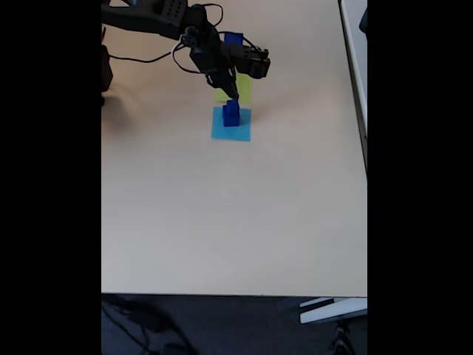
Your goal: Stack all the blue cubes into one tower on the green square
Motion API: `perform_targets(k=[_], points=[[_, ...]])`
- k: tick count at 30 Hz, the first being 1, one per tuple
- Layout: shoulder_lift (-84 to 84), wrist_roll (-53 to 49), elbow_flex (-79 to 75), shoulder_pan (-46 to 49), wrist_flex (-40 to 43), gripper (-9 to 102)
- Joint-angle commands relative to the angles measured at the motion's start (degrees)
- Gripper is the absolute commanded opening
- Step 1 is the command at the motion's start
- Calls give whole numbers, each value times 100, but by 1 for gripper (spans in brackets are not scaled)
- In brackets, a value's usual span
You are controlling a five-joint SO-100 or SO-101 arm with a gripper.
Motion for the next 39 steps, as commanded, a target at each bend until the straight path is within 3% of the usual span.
perform_targets(k=[1,39], points=[[545,62,26,44,-220,0],[571,88,229,88,-396,4]])
